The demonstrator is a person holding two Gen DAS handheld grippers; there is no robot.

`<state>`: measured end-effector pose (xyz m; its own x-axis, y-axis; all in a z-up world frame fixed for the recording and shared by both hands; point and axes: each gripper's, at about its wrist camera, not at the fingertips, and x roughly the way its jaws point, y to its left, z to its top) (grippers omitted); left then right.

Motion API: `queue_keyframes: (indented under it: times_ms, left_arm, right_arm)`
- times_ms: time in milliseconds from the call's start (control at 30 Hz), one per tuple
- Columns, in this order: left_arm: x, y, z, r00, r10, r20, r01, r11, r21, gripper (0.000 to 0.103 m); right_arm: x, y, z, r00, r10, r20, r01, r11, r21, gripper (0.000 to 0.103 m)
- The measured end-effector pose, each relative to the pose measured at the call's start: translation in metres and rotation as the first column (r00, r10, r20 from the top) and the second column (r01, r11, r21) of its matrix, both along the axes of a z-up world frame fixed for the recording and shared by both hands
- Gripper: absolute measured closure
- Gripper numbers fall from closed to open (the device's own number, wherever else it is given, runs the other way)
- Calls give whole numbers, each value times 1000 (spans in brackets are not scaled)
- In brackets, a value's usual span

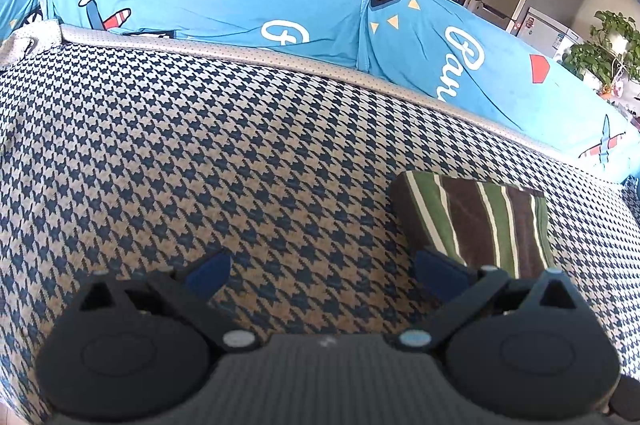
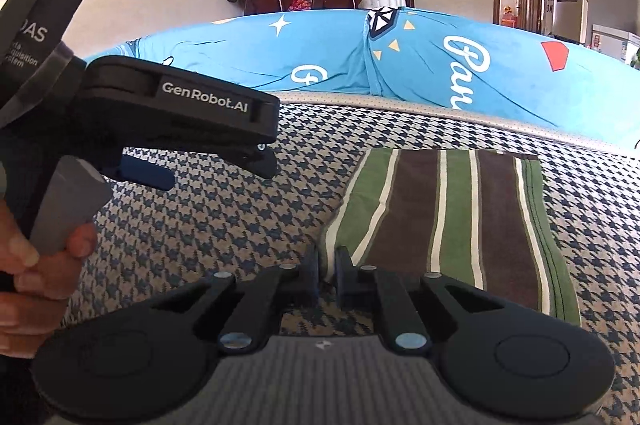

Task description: Fold clothes

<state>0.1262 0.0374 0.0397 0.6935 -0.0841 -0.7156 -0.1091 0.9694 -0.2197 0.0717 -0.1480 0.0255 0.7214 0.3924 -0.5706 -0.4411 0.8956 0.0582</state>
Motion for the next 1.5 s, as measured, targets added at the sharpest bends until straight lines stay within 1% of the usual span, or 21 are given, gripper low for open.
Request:
queue_keyframes:
  times_ms: [133,167,233,300,433,567,667,733,933,1033,1167,1267,1367,1500]
  left_arm:
    - [-1,5,1,1000,19,5,-19,1000,10,0]
    - [-1,5,1,1000,21,3,-21,1000,11,0]
    - [-1,6,1,1000,24,1,-24,1000,7,0]
    - [-1,6,0,1000,25,1,-25,1000,8,0]
    - [0,3,-2,1000,17,-6,-17,1000,15,0]
    - [2,-4,-6,1000,-3,-19,3,1000,26,0]
    - [2,-10,-10,999,-25,-32,26,999,34,0]
    - [2,-13,-13,999,-38,-39,40,998,39,0]
    - [4,-23,-20,997,-60,-51,64,996,70,0]
    - [5,-29,-23,996,-70,-58,75,994,85,0]
    - [7,-36,-28,994,-82,-68,89,990,108,0]
    - [10,-40,-33,993,-83,-83,93,987,128,0]
    - [13,-43,-38,991,-87,-100,101,984,144,0]
    - [17,-46,-46,988,-89,-124,109,980,164,0]
  right_arm:
    - [1,8,-6,998,38,-40,-38,999,16,91]
    - [1,8,-7,998,44,-49,-43,999,25,88]
    - [-1,6,-7,997,51,-54,-49,998,33,87]
    - [-6,4,-6,997,65,-37,-64,997,31,81]
    - [-12,-2,-3,998,63,-5,-63,998,13,80]
    - [-16,-16,-2,1000,6,5,-6,1000,3,79]
    - [-17,-29,-3,998,-54,19,54,998,-14,75]
    - [-14,-38,-3,996,-90,24,91,996,-16,75]
    - [-15,-67,-1,981,-190,33,190,982,-5,73]
    - [-11,-79,-2,972,-233,19,233,973,8,71]
    - [-5,-89,-7,966,-258,12,258,966,-4,71]
    - [3,-93,-14,961,-274,-26,275,962,1,71]
    - [8,-98,-20,958,-280,-57,281,959,21,71]
    - [10,-101,-22,955,-288,-72,291,956,38,71]
